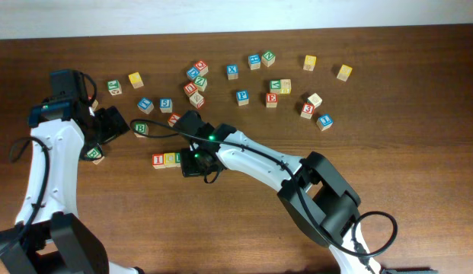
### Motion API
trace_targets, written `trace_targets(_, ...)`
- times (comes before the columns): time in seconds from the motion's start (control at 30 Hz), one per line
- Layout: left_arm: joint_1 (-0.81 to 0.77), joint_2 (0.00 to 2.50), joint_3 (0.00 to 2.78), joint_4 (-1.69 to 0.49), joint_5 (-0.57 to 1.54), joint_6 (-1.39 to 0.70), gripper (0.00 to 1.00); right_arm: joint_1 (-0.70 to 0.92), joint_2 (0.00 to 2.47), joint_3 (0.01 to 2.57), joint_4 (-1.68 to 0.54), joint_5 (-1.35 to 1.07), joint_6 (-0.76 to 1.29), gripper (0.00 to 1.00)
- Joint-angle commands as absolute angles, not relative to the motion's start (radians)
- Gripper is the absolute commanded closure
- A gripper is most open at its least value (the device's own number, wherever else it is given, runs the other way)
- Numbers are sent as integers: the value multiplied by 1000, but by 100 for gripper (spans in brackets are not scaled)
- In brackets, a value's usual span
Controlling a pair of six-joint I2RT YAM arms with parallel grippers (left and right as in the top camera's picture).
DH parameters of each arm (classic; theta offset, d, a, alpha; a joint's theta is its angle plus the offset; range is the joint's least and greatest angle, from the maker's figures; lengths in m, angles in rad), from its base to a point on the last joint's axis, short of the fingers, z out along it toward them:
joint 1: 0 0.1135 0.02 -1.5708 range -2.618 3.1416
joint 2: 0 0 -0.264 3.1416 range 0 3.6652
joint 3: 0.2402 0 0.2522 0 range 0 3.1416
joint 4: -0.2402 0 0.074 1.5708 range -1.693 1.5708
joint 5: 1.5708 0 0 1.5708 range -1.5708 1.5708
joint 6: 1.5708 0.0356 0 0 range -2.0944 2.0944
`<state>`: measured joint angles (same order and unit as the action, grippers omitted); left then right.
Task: Spell out ICRA
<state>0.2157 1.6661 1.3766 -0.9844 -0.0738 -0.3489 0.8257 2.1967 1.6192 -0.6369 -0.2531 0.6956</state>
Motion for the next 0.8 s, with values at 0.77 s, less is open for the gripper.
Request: trace_targets(0.77, 219, 1663, 1379, -985, -67, -355, 1, 392, 2147, 1665, -1093, -251, 437, 96)
